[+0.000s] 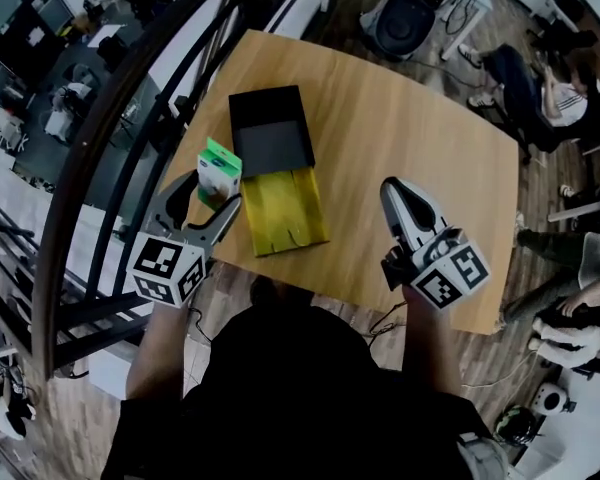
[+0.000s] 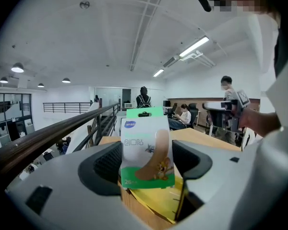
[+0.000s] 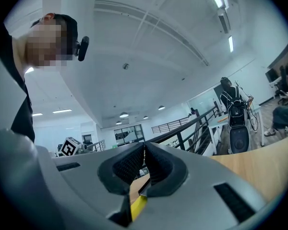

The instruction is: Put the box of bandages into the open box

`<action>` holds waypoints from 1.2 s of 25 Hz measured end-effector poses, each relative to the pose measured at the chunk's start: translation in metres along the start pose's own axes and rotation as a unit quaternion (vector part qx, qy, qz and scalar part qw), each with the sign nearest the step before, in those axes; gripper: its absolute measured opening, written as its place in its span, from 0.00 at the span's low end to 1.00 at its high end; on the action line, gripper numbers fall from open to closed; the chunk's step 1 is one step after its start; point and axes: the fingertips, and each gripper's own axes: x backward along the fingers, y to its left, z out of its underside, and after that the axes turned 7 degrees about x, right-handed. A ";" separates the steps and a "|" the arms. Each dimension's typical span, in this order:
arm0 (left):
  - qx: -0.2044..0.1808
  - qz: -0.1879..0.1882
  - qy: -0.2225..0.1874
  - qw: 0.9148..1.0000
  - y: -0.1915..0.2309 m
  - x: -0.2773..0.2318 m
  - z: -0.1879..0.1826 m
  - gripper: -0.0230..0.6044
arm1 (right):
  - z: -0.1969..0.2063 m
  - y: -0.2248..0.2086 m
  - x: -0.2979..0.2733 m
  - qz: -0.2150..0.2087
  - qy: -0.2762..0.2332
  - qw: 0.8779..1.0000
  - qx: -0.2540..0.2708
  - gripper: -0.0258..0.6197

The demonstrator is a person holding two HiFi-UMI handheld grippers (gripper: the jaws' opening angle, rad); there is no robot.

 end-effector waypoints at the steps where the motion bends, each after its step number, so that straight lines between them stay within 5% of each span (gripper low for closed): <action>1: -0.001 0.004 0.005 1.000 0.001 -0.004 0.003 0.57 | 0.002 0.001 -0.001 0.002 0.002 1.000 -0.002 0.10; 15: -0.041 0.074 0.106 0.991 -0.015 -0.060 0.064 0.57 | 0.041 -0.003 0.005 0.038 0.036 0.998 -0.035 0.10; 23: -0.083 0.104 0.174 0.976 -0.025 -0.085 0.116 0.57 | 0.064 -0.002 0.011 0.050 0.046 0.996 -0.053 0.10; 30: -0.084 0.123 0.227 0.962 -0.032 -0.109 0.161 0.57 | 0.068 0.002 0.021 0.060 0.055 0.995 -0.057 0.10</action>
